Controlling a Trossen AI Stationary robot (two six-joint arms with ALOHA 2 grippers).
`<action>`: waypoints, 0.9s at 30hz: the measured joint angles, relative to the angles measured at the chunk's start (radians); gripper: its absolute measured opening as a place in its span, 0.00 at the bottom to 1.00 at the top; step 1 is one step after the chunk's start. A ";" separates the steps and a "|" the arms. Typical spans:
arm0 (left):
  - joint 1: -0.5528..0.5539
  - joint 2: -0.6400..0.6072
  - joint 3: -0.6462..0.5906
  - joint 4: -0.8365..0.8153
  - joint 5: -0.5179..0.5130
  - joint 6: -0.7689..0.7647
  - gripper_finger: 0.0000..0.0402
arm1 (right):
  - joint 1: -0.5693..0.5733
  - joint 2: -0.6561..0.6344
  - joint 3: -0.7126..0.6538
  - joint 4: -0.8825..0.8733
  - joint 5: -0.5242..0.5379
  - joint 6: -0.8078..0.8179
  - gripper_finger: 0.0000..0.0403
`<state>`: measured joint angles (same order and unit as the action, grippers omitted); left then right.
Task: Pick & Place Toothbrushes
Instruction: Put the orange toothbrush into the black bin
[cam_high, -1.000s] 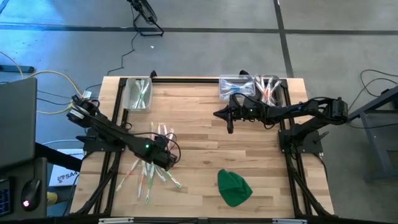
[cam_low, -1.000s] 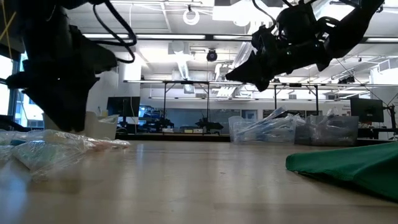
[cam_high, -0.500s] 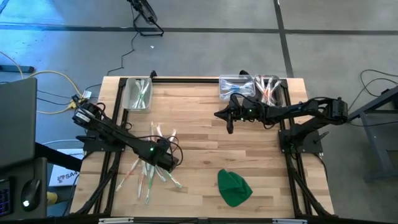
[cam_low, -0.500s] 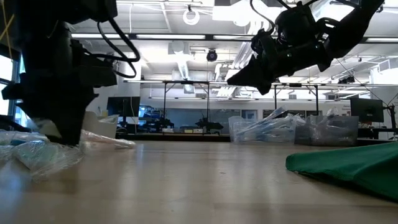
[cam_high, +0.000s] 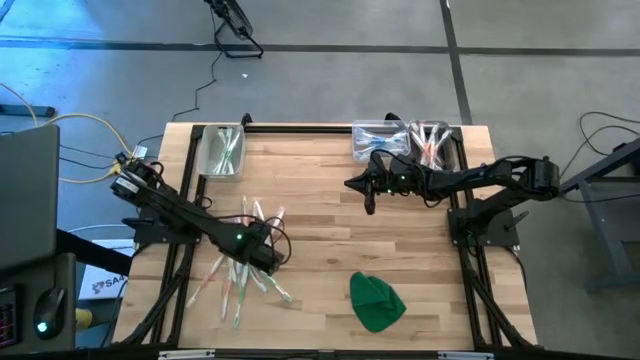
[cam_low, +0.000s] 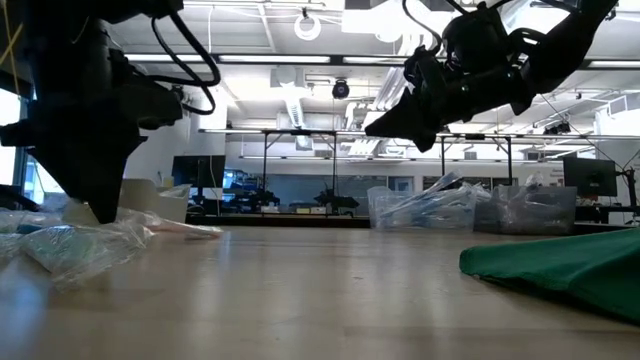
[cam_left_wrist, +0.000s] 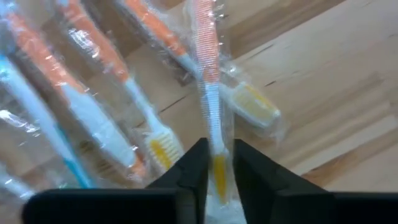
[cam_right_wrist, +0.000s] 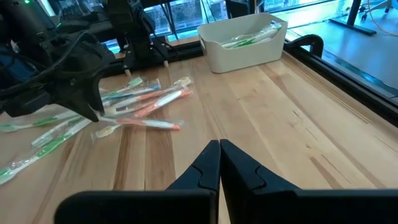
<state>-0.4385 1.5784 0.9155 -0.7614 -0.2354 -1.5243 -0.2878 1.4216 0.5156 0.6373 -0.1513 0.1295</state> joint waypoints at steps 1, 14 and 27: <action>0.000 0.000 0.001 0.004 -0.001 0.000 0.13 | 0.000 0.000 0.000 0.000 0.000 0.000 0.01; 0.000 -0.010 0.002 -0.075 -0.056 0.031 0.01 | 0.000 0.000 0.000 0.000 0.003 -0.002 0.01; 0.000 -0.166 0.156 -0.238 -0.340 0.234 0.00 | 0.000 0.000 0.000 -0.005 -0.003 -0.002 0.01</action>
<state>-0.4385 1.4124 1.0715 -0.9990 -0.5757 -1.2906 -0.2878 1.4216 0.5156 0.6327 -0.1547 0.1272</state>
